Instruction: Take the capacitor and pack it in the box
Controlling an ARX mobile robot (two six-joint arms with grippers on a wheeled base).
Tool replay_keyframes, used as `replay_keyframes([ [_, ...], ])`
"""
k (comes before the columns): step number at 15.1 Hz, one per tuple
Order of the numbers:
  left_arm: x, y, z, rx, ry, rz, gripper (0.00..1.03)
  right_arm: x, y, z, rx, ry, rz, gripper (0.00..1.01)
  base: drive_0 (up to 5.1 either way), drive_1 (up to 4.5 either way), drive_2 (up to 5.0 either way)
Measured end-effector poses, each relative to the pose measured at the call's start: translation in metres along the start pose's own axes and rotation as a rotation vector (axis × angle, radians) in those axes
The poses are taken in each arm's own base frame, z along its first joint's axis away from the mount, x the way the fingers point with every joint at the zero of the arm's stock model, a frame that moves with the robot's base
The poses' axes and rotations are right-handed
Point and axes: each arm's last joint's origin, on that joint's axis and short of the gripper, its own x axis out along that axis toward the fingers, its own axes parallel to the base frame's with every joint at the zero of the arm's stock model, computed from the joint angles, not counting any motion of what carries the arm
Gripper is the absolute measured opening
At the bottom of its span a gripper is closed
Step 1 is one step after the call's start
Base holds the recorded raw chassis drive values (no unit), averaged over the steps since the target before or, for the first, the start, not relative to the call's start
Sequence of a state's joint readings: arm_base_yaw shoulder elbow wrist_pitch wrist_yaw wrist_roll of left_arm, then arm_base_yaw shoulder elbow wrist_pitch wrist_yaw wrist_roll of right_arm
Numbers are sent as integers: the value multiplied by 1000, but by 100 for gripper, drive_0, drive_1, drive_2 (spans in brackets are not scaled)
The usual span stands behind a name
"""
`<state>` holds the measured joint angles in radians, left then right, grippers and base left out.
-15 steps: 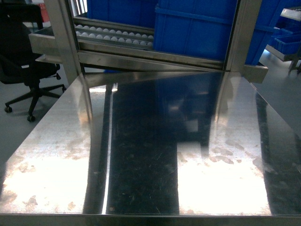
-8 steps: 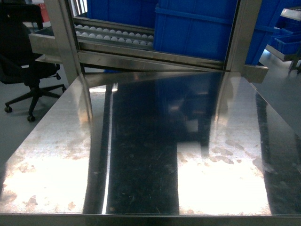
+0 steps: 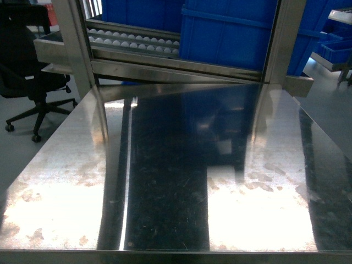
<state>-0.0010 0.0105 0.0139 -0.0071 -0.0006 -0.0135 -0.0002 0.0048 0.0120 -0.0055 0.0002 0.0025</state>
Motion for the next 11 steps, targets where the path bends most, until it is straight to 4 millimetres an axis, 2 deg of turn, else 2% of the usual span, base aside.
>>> replay_keyframes([
  [11, 0, 0, 0, 2, -1, 0, 44, 0, 0, 0, 0, -1, 0, 98, 0, 0, 0],
])
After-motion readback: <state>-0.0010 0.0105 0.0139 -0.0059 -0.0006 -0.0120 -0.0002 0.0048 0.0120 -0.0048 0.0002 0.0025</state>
